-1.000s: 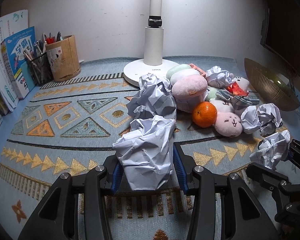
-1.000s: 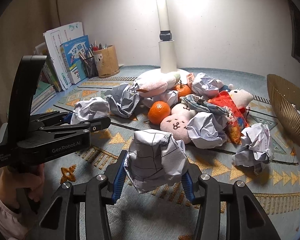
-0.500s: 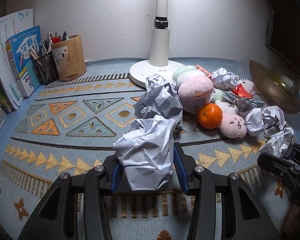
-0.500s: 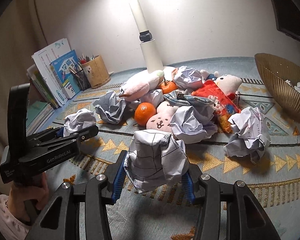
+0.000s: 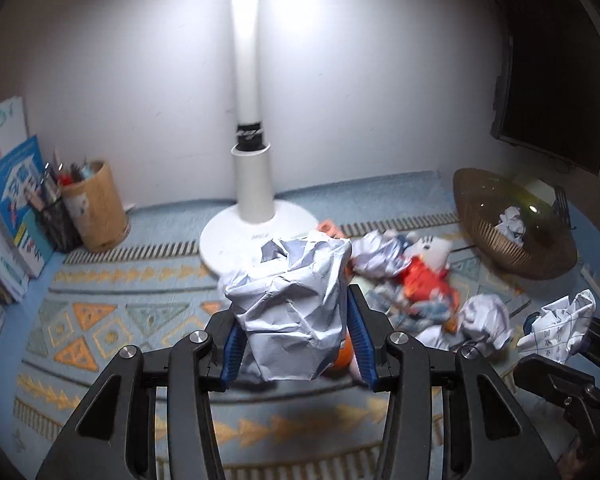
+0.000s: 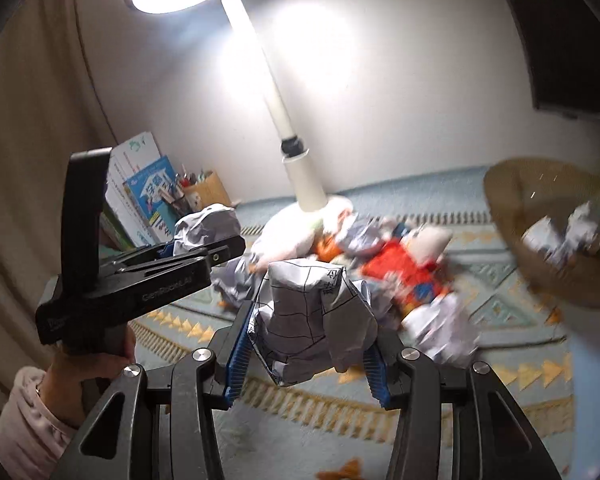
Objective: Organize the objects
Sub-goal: 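Lift both paper balls over the woven bowl and open both tools, then lower the right tool to the red-inked paper ball while the left tool approaches another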
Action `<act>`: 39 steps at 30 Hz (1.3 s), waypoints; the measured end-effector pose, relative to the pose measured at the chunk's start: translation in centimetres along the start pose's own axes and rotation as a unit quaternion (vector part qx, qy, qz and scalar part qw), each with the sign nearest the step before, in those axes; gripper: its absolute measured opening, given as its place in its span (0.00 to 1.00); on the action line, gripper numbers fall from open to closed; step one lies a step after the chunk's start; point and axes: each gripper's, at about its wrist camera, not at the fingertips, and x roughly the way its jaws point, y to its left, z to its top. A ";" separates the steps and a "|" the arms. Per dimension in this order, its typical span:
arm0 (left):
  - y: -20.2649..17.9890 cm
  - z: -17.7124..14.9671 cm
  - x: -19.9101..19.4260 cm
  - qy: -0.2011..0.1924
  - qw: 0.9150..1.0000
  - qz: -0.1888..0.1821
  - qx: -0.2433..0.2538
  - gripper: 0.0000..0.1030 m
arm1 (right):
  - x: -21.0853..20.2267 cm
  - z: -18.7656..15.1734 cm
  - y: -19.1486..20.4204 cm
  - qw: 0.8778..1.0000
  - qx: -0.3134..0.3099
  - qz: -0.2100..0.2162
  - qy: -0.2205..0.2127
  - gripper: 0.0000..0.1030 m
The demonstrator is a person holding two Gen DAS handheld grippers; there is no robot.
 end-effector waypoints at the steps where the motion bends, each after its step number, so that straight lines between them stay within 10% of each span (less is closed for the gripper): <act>1: -1.8 2.2 0.3 -0.009 1.000 -0.022 0.017 0.42 | -0.9 1.3 -0.9 1.000 -0.010 -0.017 -0.008 0.46; 7: -14.4 11.2 5.7 0.008 0.985 -0.136 0.111 0.43 | -3.4 6.6 -9.9 0.993 0.004 -0.119 -0.014 0.46; 13: -22.4 13.1 11.2 0.022 0.971 -0.185 0.151 0.45 | -4.1 7.8 -17.4 0.979 0.034 -0.203 -0.009 0.49; 17: -24.5 12.7 15.0 0.091 0.961 -0.208 0.159 0.78 | -4.1 7.9 -20.7 0.959 0.076 -0.274 -0.014 0.99; 18: -24.1 12.7 15.5 0.088 0.965 -0.200 0.147 0.99 | -4.3 8.0 -21.8 0.956 0.091 -0.277 -0.011 1.00; 23: -20.7 12.6 14.5 0.074 0.966 -0.231 0.088 1.00 | -6.4 7.9 -23.5 0.965 0.158 -0.200 -0.057 1.00; 30: -15.8 12.2 8.8 0.051 0.978 -0.179 0.091 1.00 | -7.3 8.5 -18.3 0.973 0.140 -0.177 -0.055 1.00; 39: -0.4 5.1 0.9 0.062 0.996 -0.038 0.057 1.00 | -1.0 2.8 -7.1 0.991 0.036 -0.117 0.050 1.00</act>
